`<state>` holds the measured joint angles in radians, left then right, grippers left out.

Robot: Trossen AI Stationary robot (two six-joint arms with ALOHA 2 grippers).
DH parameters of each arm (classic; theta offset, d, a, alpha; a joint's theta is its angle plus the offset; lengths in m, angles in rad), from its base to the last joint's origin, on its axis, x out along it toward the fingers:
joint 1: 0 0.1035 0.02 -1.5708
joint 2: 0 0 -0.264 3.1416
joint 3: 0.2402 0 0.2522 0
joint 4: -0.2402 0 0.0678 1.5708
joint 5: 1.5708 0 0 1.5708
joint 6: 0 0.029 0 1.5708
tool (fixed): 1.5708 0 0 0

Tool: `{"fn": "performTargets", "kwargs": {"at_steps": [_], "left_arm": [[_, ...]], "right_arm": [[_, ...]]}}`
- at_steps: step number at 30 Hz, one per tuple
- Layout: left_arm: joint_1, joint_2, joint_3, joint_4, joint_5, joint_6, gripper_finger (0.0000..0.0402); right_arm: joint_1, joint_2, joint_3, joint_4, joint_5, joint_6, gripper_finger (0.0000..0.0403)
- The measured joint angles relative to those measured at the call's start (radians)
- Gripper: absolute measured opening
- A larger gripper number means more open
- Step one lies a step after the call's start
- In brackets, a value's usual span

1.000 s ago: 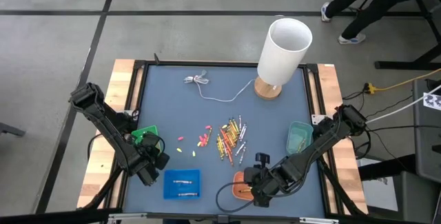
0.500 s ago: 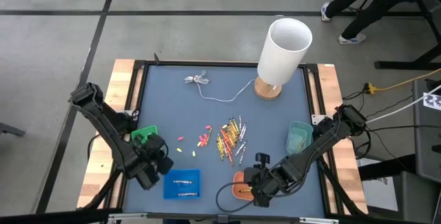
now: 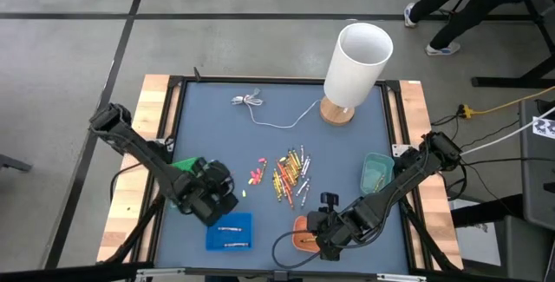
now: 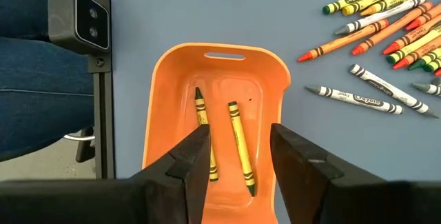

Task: Sort crayons
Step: Put the yellow crayon into the dark green bin

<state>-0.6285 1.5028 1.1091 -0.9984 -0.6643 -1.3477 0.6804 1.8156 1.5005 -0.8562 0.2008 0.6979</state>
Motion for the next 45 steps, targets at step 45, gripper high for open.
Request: {"fn": "performTargets", "kwargs": {"at_steps": [45], "left_arm": [[0.354,0.369,-0.001,0.507,0.145,0.309,0.0085]], "right_arm": [[0.000,0.000,0.000,-0.009,0.027,-0.001,0.0149]]}}
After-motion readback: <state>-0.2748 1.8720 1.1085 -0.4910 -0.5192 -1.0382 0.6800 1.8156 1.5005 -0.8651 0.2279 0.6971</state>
